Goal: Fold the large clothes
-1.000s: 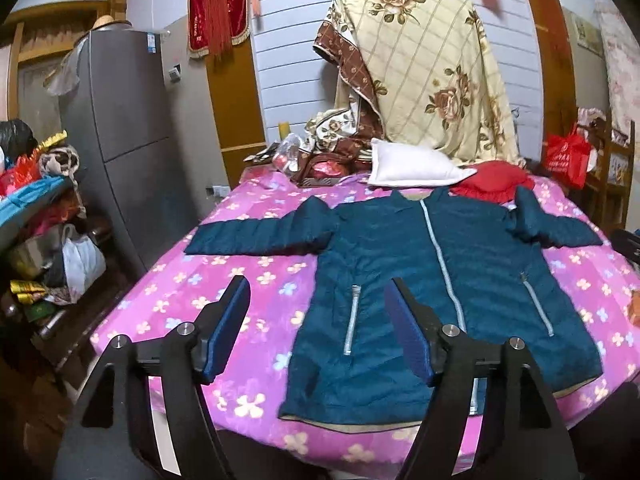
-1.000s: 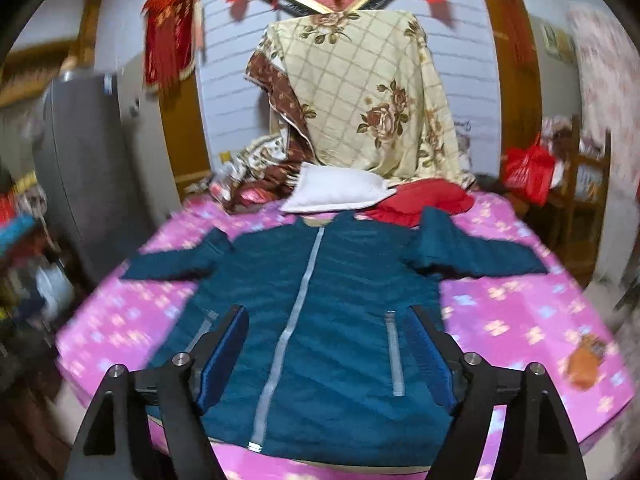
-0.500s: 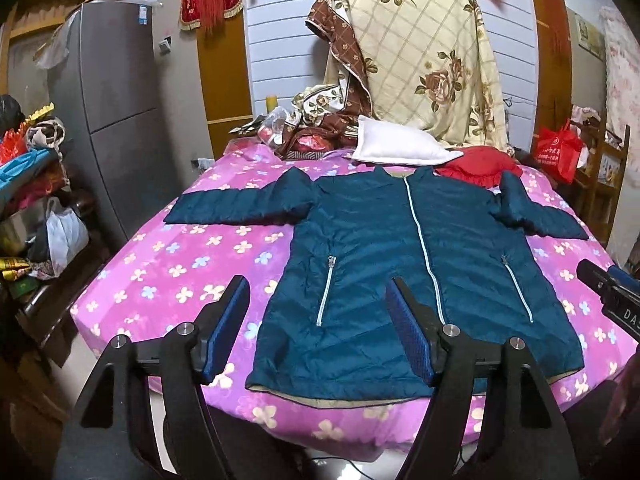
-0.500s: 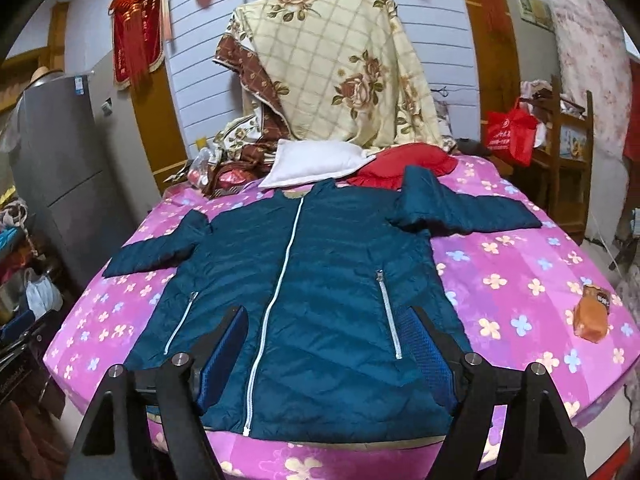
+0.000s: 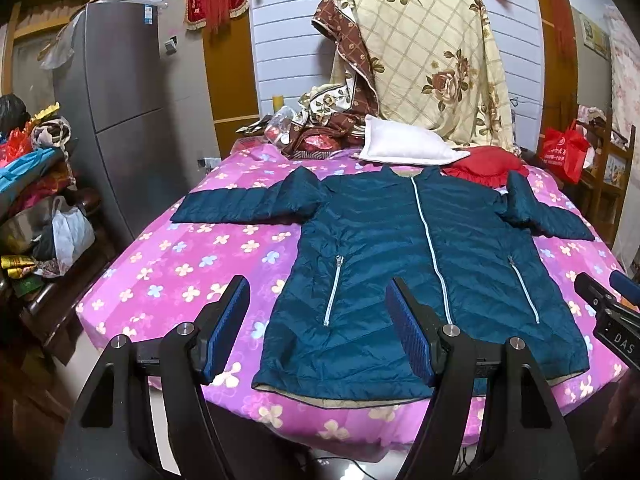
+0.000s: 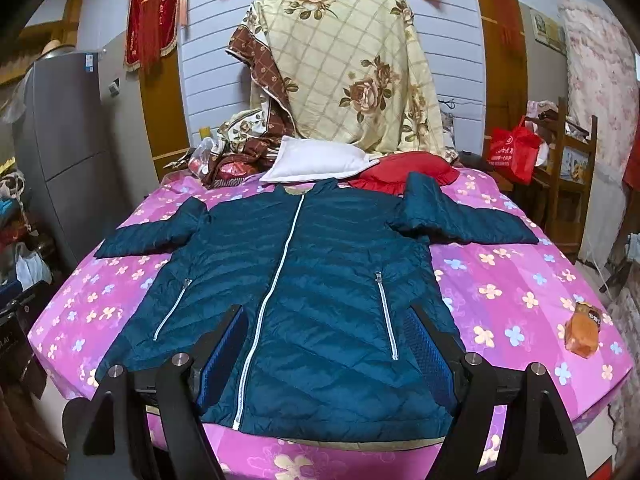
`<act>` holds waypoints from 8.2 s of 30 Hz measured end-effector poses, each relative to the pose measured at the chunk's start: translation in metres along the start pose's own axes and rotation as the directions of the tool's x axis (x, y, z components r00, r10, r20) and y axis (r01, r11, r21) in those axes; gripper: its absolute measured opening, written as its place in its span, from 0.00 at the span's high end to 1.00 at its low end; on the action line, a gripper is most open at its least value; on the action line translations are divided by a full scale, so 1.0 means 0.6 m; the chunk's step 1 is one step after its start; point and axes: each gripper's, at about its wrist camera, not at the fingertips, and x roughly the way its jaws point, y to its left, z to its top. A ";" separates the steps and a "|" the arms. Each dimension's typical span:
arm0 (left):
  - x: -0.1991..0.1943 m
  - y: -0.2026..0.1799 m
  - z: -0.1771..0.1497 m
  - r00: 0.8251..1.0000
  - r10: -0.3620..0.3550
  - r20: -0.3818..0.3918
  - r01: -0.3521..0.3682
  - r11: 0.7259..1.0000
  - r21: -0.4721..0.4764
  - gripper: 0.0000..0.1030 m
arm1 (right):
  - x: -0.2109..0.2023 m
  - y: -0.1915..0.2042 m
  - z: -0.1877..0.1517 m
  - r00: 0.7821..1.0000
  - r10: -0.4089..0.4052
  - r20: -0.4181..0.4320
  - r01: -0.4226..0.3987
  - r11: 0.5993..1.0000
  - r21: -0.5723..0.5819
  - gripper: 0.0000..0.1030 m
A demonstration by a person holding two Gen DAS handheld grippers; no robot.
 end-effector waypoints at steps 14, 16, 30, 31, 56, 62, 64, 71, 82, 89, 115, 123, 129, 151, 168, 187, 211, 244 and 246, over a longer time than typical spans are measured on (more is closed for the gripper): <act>0.008 0.017 -0.004 0.999 0.008 -0.032 -0.009 1.000 -0.027 0.31 | 0.004 0.010 -0.008 1.000 -0.008 -0.013 0.007 1.000 -0.026 0.24; 0.009 0.017 -0.003 0.999 0.010 -0.035 -0.011 1.000 -0.026 0.31 | 0.004 0.010 -0.008 1.000 -0.006 -0.015 0.005 1.000 -0.024 0.24; 0.022 0.027 -0.007 0.997 0.014 -0.072 -0.017 0.999 -0.050 0.31 | 0.010 0.012 -0.016 0.999 -0.002 -0.036 0.001 0.999 -0.043 0.24; 0.023 0.028 -0.007 0.997 0.015 -0.073 -0.018 0.998 -0.052 0.31 | 0.010 0.012 -0.016 0.999 -0.002 -0.035 0.001 0.999 -0.042 0.24; 0.028 0.046 -0.009 0.996 0.031 -0.085 -0.038 0.996 -0.078 0.31 | 0.009 0.029 -0.026 0.999 0.012 -0.040 -0.015 0.996 -0.086 0.24; 0.030 0.062 -0.012 0.995 0.036 -0.088 -0.045 0.994 -0.102 0.31 | 0.007 0.033 -0.024 0.999 0.003 -0.041 -0.007 0.996 -0.087 0.24; 0.032 0.066 -0.014 0.995 0.038 -0.089 -0.047 0.993 -0.109 0.31 | 0.007 0.033 -0.024 0.999 0.005 -0.042 -0.009 0.996 -0.088 0.24; 0.046 0.076 -0.019 0.993 0.048 -0.108 -0.061 0.990 -0.125 0.31 | 0.012 0.042 -0.028 0.998 0.007 -0.057 -0.012 0.995 -0.103 0.24; 0.072 0.091 -0.033 0.988 0.078 -0.137 -0.096 0.987 -0.131 0.31 | 0.036 0.053 -0.033 0.997 0.003 -0.079 -0.012 0.993 -0.113 0.24; 0.121 0.117 -0.046 0.973 0.127 -0.194 -0.155 0.978 -0.141 0.31 | 0.072 0.077 -0.016 0.997 0.016 -0.074 -0.028 0.987 -0.161 0.24; 0.404 0.341 0.054 0.961 -0.061 -0.270 -0.084 0.865 -0.495 0.31 | 0.254 0.020 0.021 0.988 0.053 -0.146 -0.053 0.999 -0.001 0.24; 0.562 0.387 0.109 0.943 -0.193 -0.271 -0.020 0.781 -0.624 0.31 | 0.319 -0.013 0.006 0.981 0.073 -0.181 -0.060 0.995 0.078 0.24; 0.666 0.411 0.100 0.918 -0.343 -0.197 0.065 0.621 -0.781 0.31 | 0.352 -0.018 -0.009 0.981 0.083 -0.176 -0.070 0.994 0.083 0.24; 0.852 0.443 0.138 0.917 -0.297 -0.266 -0.034 0.606 -0.795 0.35 | 0.423 -0.020 -0.042 0.969 0.060 -0.238 -0.052 0.998 0.038 0.23; 0.693 0.148 0.389 0.935 -0.321 -0.151 0.244 0.891 -0.382 0.90 | 0.435 -0.032 -0.053 0.956 0.148 -0.255 -0.120 0.985 0.123 0.16; 0.500 -0.076 0.121 0.810 -0.506 -0.295 0.486 0.862 -0.144 0.42 | 0.434 -0.057 -0.055 0.949 0.226 -0.220 -0.176 0.958 0.226 0.14; 0.520 0.112 -0.008 0.938 -0.215 -0.272 0.126 0.942 -0.310 0.42 | 0.666 0.409 0.209 0.972 -0.058 -0.227 -0.036 0.920 -0.390 0.15; 0.471 0.096 -0.001 0.940 -0.233 -0.248 0.149 0.937 -0.315 0.42 | 0.634 -0.128 0.208 0.913 -0.124 -0.389 0.220 0.952 0.213 0.47; 0.473 0.091 -0.002 0.939 -0.233 -0.252 0.151 0.940 -0.307 0.42 | 0.657 -0.125 0.197 0.906 -0.072 -0.417 0.192 0.948 0.253 0.47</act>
